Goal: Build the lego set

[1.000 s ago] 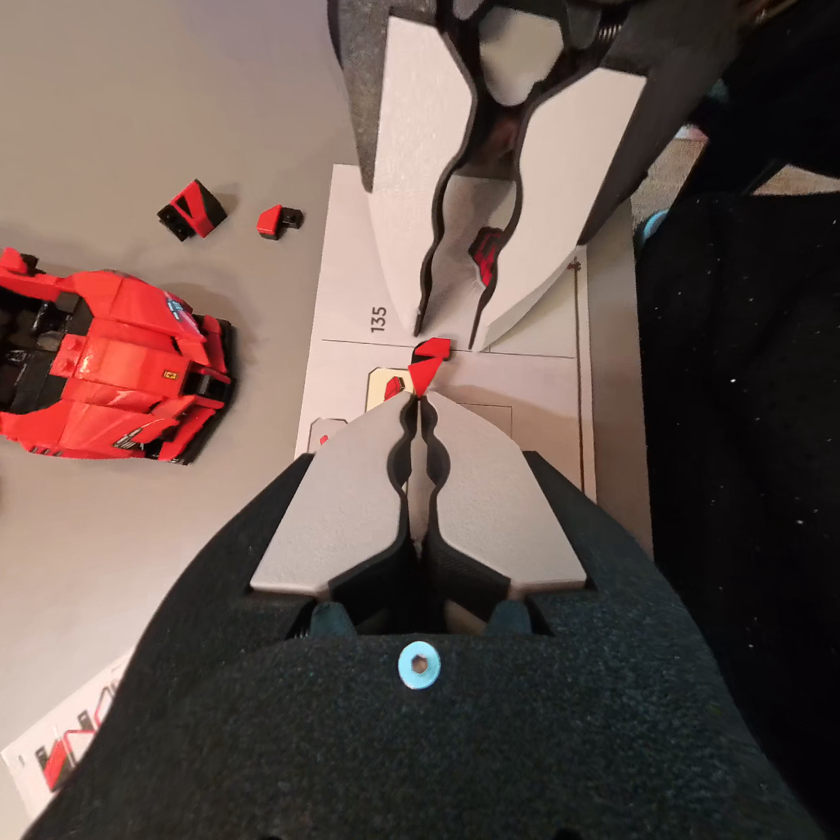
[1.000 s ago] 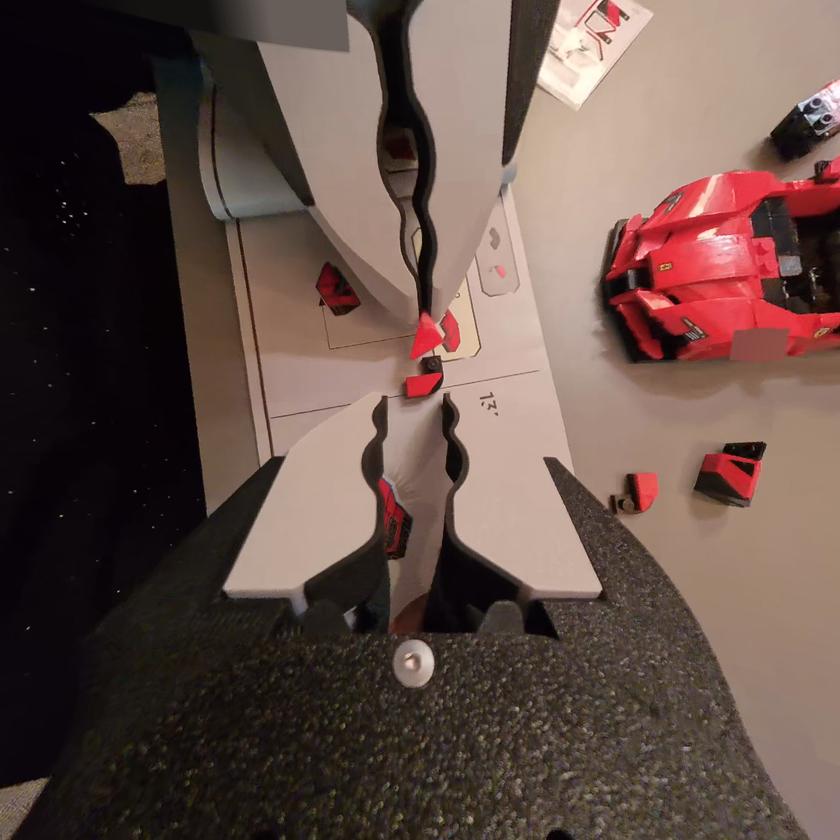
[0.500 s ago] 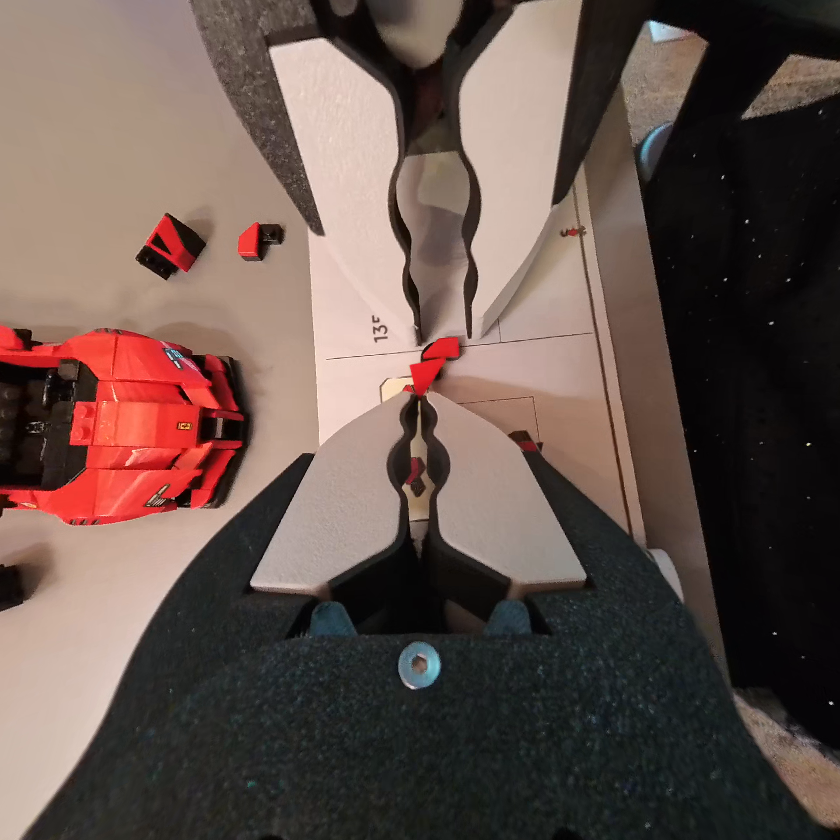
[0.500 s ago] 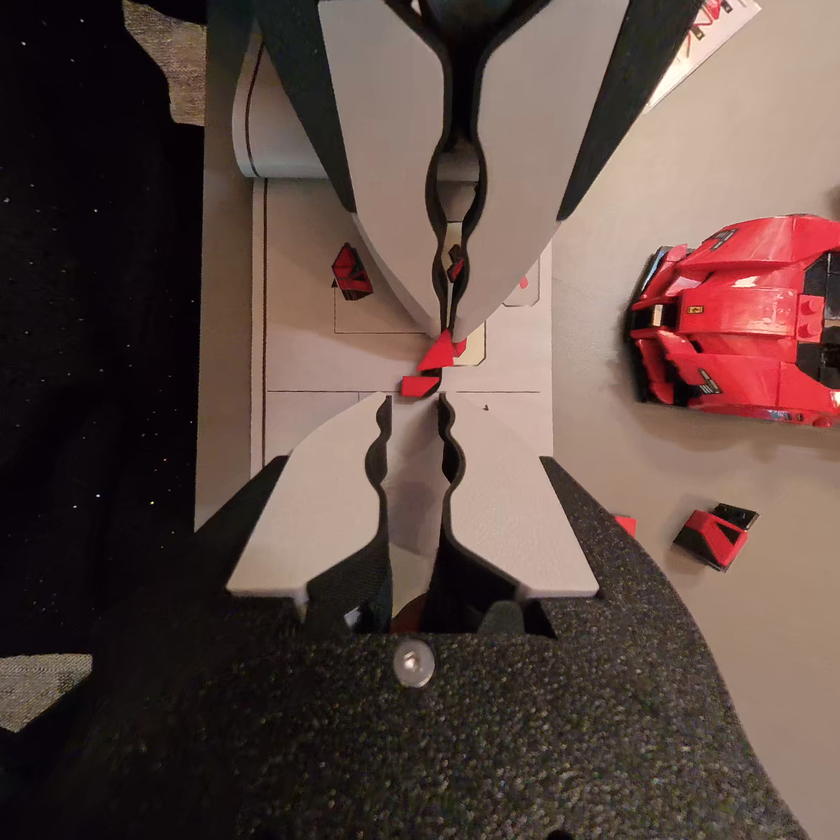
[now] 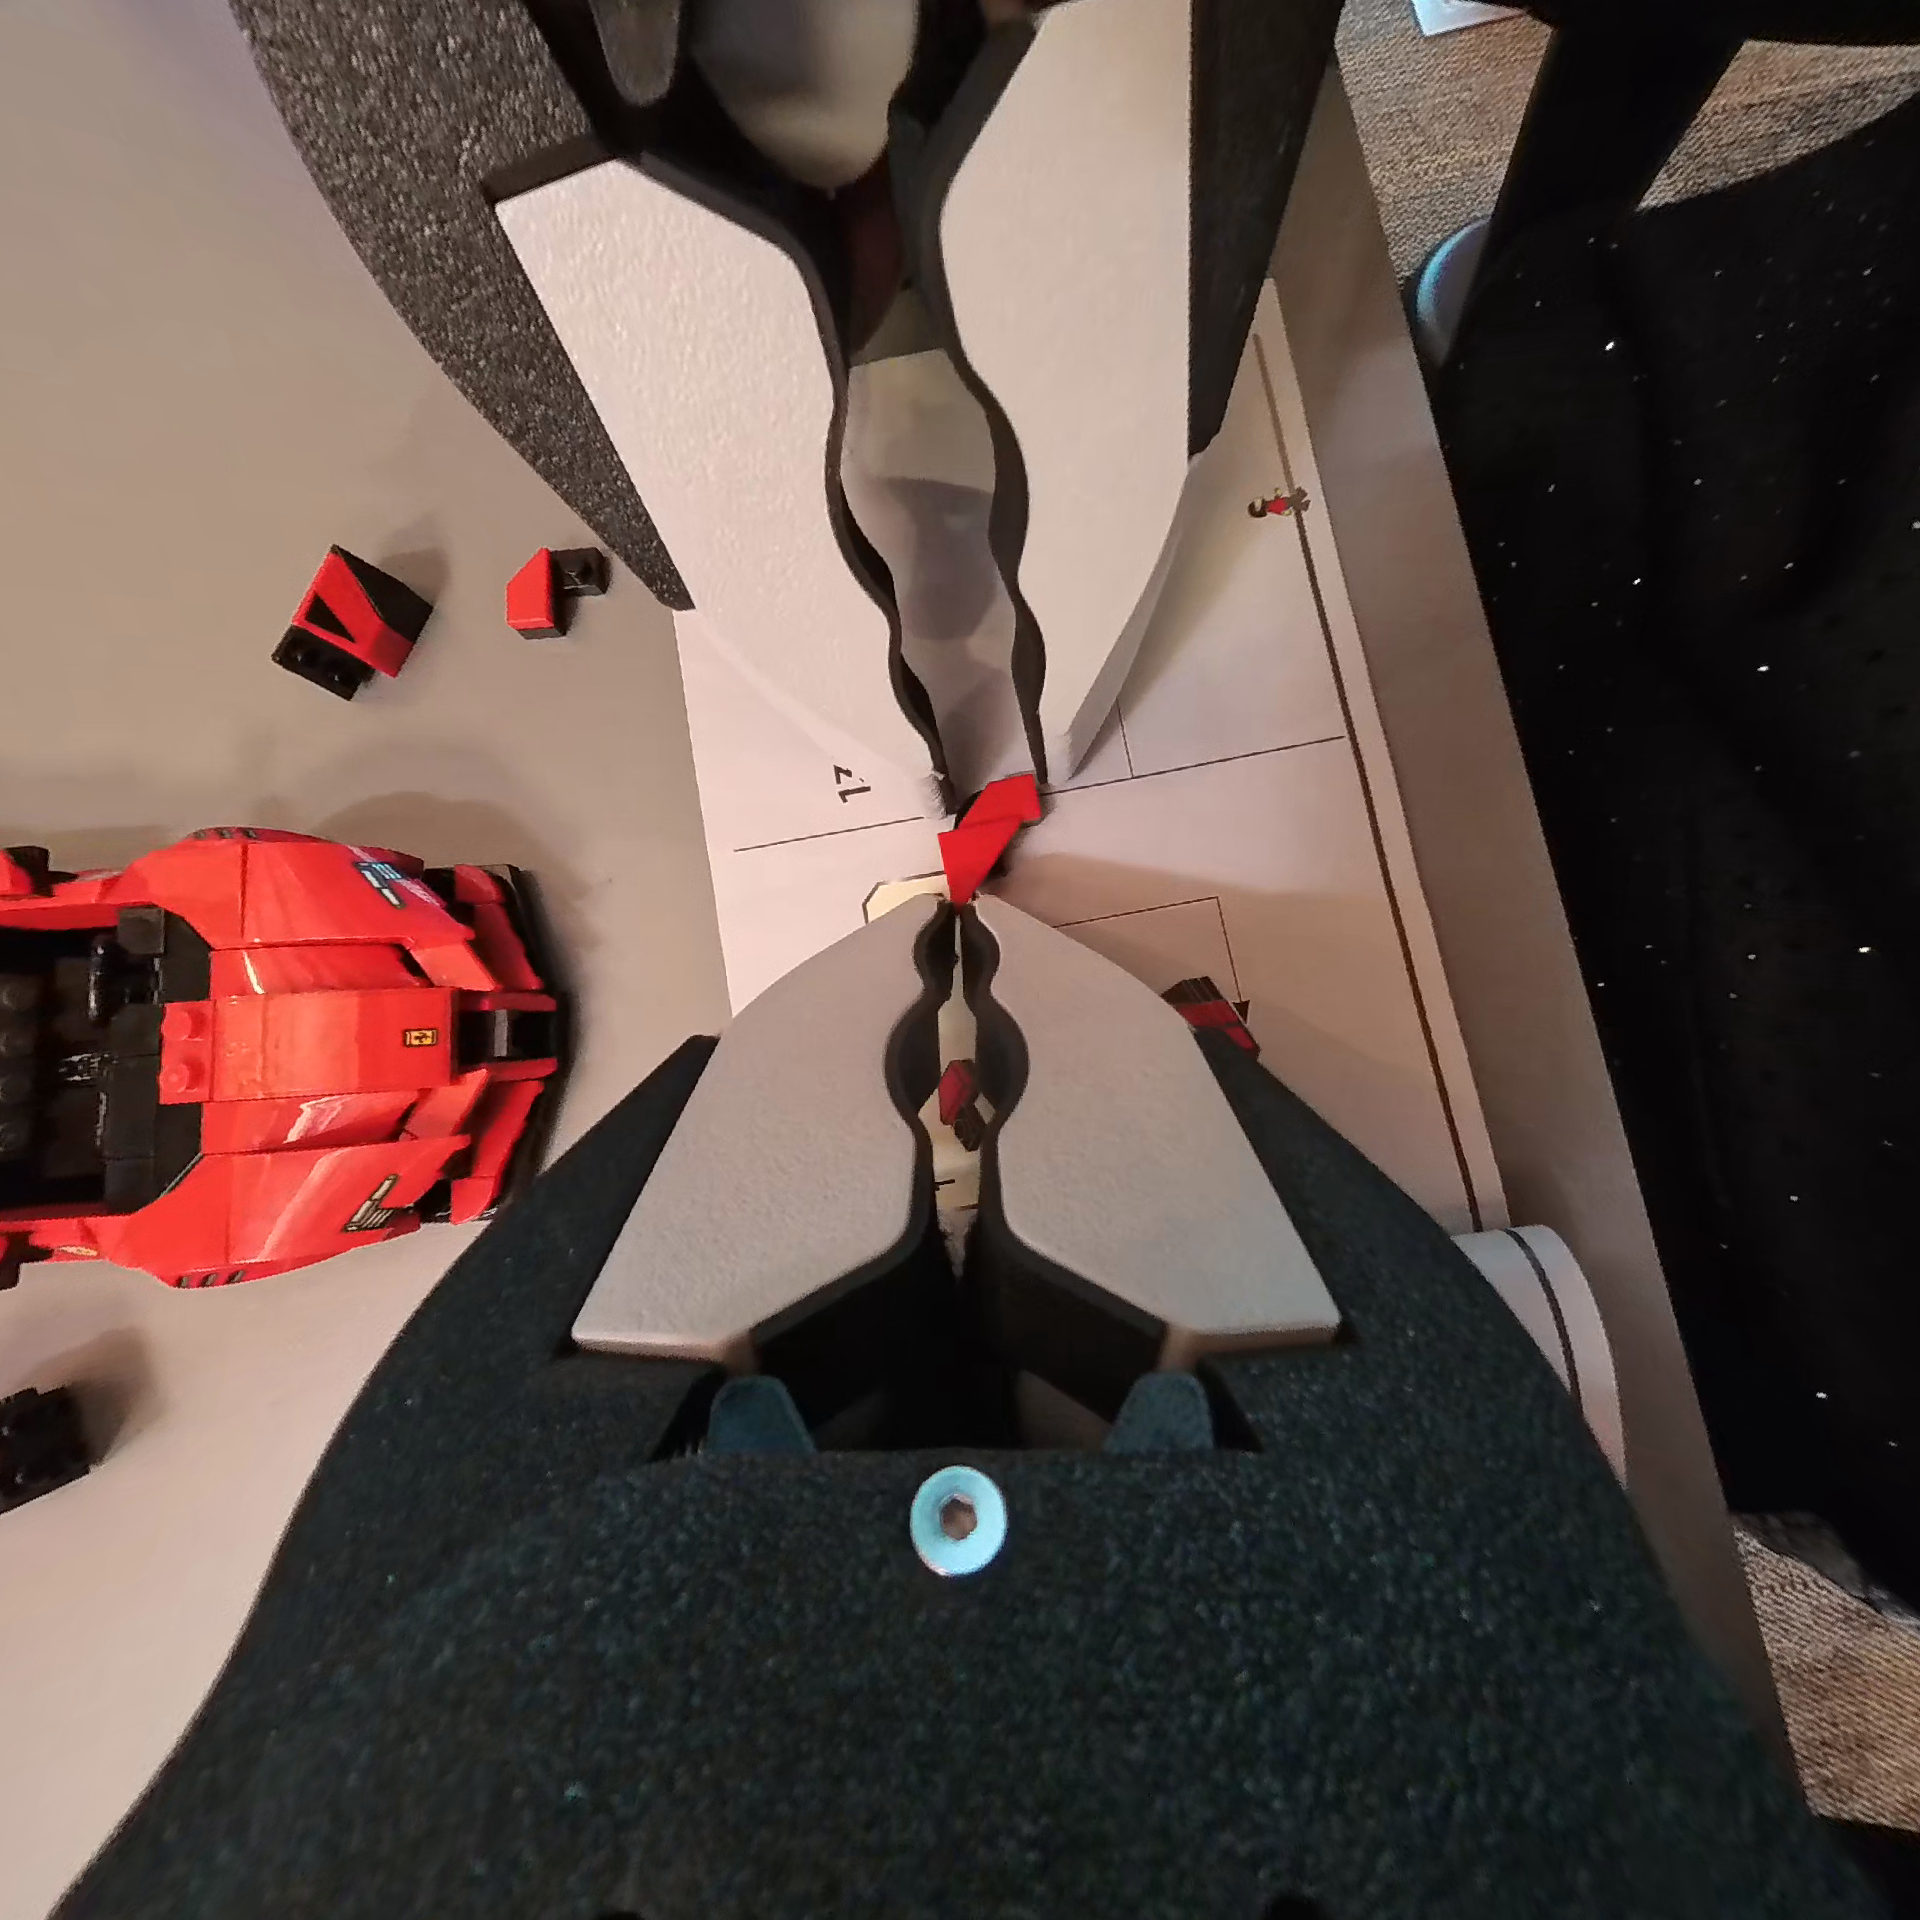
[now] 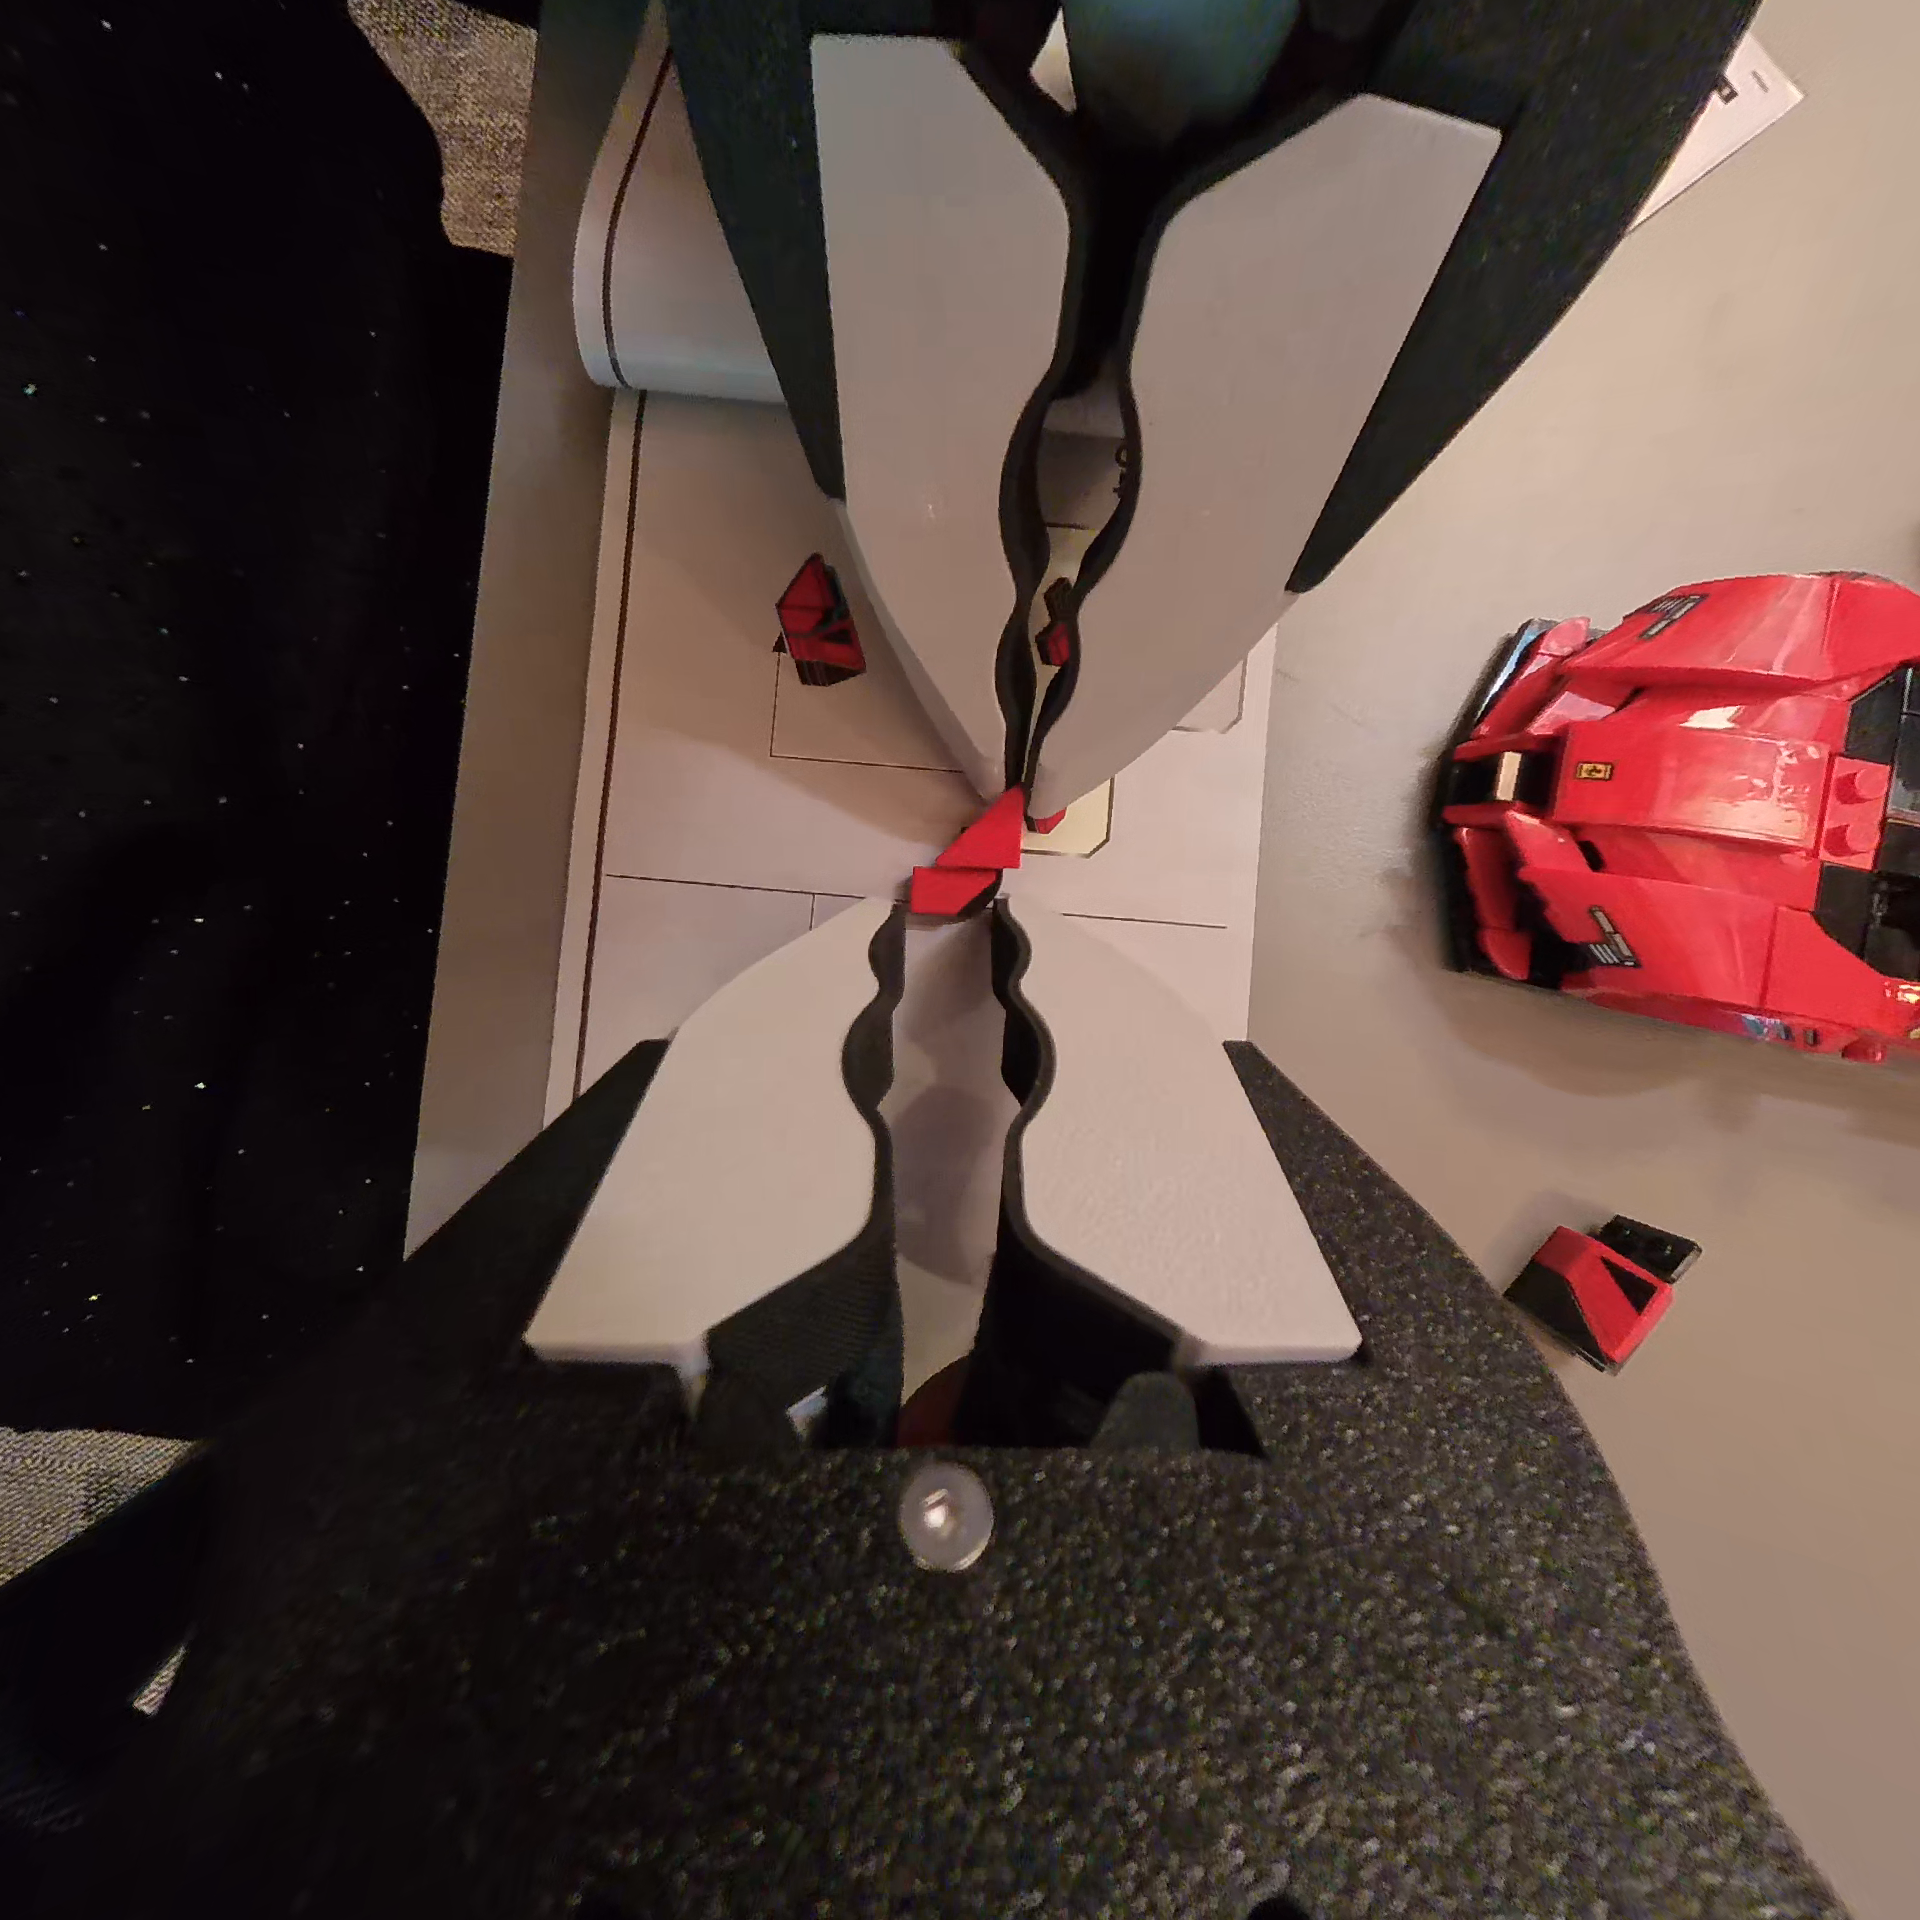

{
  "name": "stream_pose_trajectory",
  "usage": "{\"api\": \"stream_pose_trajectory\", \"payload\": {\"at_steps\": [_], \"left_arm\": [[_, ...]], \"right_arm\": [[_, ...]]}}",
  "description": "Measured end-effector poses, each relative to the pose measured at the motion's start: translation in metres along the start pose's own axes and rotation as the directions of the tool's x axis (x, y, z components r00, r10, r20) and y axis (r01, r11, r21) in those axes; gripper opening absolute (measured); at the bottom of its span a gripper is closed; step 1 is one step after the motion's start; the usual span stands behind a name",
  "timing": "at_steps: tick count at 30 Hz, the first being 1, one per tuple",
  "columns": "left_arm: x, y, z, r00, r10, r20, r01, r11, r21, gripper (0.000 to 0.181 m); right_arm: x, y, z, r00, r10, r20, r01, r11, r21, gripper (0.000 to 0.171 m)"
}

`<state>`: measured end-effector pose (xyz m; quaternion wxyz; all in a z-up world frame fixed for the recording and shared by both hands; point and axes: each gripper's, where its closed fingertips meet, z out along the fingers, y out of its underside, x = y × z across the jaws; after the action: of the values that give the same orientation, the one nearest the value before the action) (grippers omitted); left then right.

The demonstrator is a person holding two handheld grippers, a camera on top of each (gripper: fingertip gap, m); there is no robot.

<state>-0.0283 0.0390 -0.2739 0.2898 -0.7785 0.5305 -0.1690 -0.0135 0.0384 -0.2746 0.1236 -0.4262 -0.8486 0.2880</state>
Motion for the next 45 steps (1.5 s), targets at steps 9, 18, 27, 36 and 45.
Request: {"api": "stream_pose_trajectory", "payload": {"at_steps": [9,18,27,36,45], "left_arm": [[0.001,0.000,0.000,1.000,-0.003,-0.021,0.003,1.000,0.007,0.001],[0.001,0.001,0.000,0.999,-0.013,-0.051,0.010,0.999,-0.043,0.001],[0.001,0.001,0.001,0.996,-0.057,-0.063,0.052,0.996,-0.078,0.001],[0.000,0.001,0.001,0.988,-0.138,-0.070,0.128,0.983,-0.129,0.001],[0.000,0.001,0.001,0.976,-0.215,-0.040,0.210,0.972,-0.104,0.001]], "right_arm": [[0.004,-0.006,-0.006,1.000,0.001,-0.029,0.001,0.998,0.060,0.000],[0.007,-0.013,-0.004,0.999,0.027,-0.028,-0.024,0.994,0.111,0.000],[0.007,-0.010,-0.001,0.999,0.039,-0.026,-0.037,0.996,0.079,0.000],[0.007,-0.010,-0.001,0.998,0.043,-0.045,-0.041,0.999,0.029,0.000],[0.007,-0.010,-0.001,0.993,0.115,-0.038,-0.113,0.992,0.048,0.000]]}}
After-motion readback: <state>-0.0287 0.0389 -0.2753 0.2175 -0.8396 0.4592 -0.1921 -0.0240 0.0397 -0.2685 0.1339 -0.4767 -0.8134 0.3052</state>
